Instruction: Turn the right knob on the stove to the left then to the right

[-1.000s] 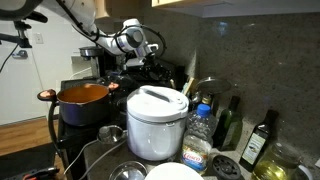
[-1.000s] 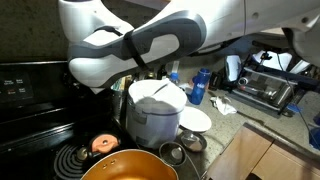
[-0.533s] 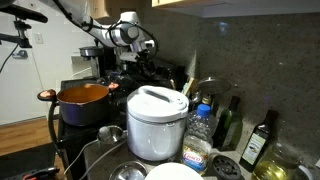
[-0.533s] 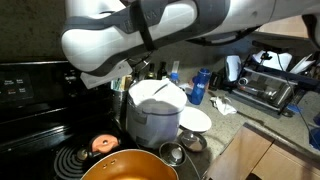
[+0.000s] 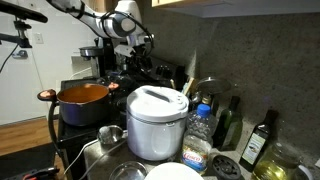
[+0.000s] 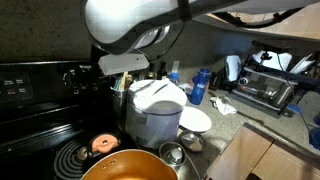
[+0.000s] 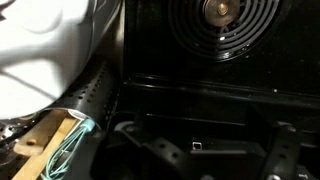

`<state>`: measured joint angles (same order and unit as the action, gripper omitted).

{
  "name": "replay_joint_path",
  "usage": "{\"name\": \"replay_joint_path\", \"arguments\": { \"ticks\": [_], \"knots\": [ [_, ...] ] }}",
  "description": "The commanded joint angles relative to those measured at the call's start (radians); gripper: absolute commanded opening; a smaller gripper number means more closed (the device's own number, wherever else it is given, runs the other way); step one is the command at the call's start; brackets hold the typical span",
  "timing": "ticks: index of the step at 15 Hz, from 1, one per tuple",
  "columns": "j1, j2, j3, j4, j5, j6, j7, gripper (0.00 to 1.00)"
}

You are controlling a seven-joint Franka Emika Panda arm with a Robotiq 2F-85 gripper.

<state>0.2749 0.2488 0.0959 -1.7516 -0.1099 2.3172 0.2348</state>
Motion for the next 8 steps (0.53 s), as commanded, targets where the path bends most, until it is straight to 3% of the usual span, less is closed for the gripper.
{"name": "replay_joint_path", "arguments": {
  "ticks": [1, 5, 8],
  "knots": [
    [-0.059, -0.083, 0.033, -0.076, 0.112, -0.025, -0.092, 1.00],
    [-0.080, -0.118, 0.041, -0.107, 0.185, -0.057, -0.146, 1.00],
    [-0.071, -0.083, 0.036, -0.073, 0.150, -0.040, -0.112, 1.00]
  ]
}}
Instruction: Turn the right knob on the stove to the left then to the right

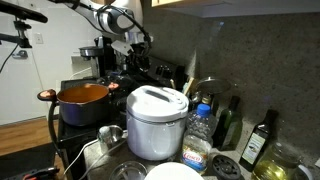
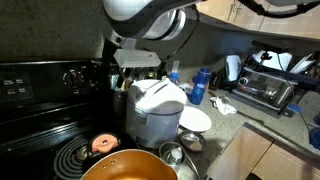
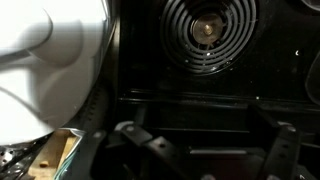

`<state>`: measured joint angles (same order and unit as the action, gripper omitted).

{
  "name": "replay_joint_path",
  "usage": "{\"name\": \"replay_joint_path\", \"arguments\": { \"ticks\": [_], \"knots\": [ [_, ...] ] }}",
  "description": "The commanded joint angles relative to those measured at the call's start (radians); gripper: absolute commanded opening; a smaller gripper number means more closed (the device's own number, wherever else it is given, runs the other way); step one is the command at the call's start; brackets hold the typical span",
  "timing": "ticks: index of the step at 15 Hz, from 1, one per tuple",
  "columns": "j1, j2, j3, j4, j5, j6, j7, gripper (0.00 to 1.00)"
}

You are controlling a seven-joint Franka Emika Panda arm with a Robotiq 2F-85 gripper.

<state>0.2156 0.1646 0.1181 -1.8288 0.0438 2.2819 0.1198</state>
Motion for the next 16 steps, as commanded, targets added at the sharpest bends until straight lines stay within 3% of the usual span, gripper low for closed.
{"name": "replay_joint_path", "arguments": {
  "ticks": [1, 6, 16],
  "knots": [
    [-0.012, 0.000, 0.014, 0.001, -0.004, -0.004, 0.003, 1.00],
    [-0.008, 0.027, 0.005, 0.009, -0.052, 0.028, 0.018, 1.00],
    [-0.003, 0.147, -0.031, 0.011, -0.169, 0.373, 0.017, 1.00]
  ]
}}
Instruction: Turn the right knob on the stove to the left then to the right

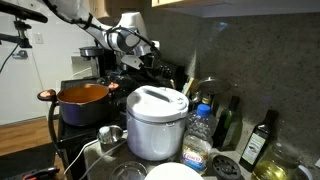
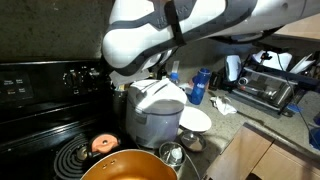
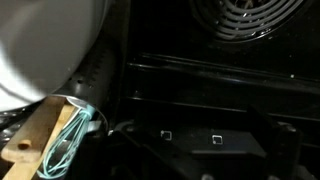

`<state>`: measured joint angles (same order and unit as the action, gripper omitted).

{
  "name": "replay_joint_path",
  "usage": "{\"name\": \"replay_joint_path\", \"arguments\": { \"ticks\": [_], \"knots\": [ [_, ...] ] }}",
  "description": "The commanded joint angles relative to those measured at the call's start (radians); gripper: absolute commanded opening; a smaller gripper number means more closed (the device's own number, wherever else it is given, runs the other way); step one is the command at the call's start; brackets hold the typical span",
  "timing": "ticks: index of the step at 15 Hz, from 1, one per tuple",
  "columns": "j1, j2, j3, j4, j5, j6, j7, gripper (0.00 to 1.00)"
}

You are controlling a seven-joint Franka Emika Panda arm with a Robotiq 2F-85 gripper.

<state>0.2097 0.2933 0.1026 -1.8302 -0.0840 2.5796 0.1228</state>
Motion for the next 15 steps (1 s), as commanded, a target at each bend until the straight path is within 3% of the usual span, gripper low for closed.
{"name": "replay_joint_path", "arguments": {
  "ticks": [1, 11, 12, 13, 15],
  "knots": [
    [0.005, 0.024, -0.022, 0.014, -0.055, 0.104, 0.016, 1.00],
    [0.038, 0.078, -0.075, 0.018, -0.129, 0.346, 0.034, 1.00],
    [0.046, 0.082, -0.086, 0.019, -0.143, 0.359, 0.041, 0.94],
    [0.053, 0.085, -0.095, 0.019, -0.153, 0.370, 0.044, 0.72],
    [0.074, 0.088, -0.121, 0.019, -0.173, 0.391, 0.056, 0.67]
  ]
}}
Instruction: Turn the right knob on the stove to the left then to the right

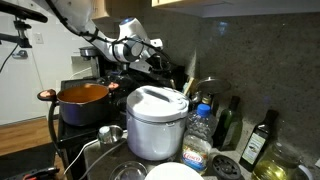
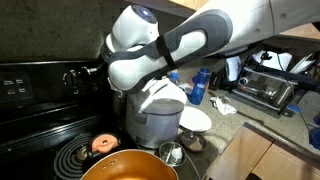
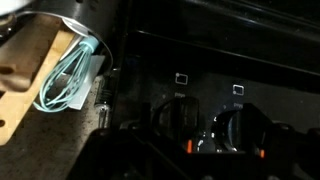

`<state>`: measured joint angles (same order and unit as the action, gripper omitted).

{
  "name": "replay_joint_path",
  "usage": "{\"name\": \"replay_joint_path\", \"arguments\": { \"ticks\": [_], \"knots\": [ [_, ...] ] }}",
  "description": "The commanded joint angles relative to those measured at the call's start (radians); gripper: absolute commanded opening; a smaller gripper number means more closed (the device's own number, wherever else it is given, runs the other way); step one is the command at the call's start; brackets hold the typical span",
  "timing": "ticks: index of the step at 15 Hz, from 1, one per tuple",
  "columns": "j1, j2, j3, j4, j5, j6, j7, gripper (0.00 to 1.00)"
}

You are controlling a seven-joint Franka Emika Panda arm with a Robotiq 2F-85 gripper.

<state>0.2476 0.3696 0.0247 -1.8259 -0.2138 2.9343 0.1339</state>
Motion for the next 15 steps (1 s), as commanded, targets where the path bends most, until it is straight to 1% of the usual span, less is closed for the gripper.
{"name": "replay_joint_path", "arguments": {
  "ticks": [1, 2, 4, 7, 9, 10, 15],
  "knots": [
    [0.044, 0.013, -0.053, 0.015, -0.055, 0.045, 0.057, 0.61],
    [0.054, 0.015, -0.066, 0.016, -0.062, 0.050, 0.063, 0.51],
    [0.072, 0.017, -0.086, 0.017, -0.077, 0.059, 0.079, 0.37],
    [0.094, 0.017, -0.112, 0.018, -0.083, 0.055, 0.095, 0.13],
    [0.107, 0.018, -0.128, 0.018, -0.082, 0.052, 0.109, 0.02],
    [0.116, 0.020, -0.135, 0.017, -0.085, 0.053, 0.124, 0.06],
    [0.144, 0.036, -0.159, 0.031, -0.081, 0.053, 0.137, 0.06]
  ]
}}
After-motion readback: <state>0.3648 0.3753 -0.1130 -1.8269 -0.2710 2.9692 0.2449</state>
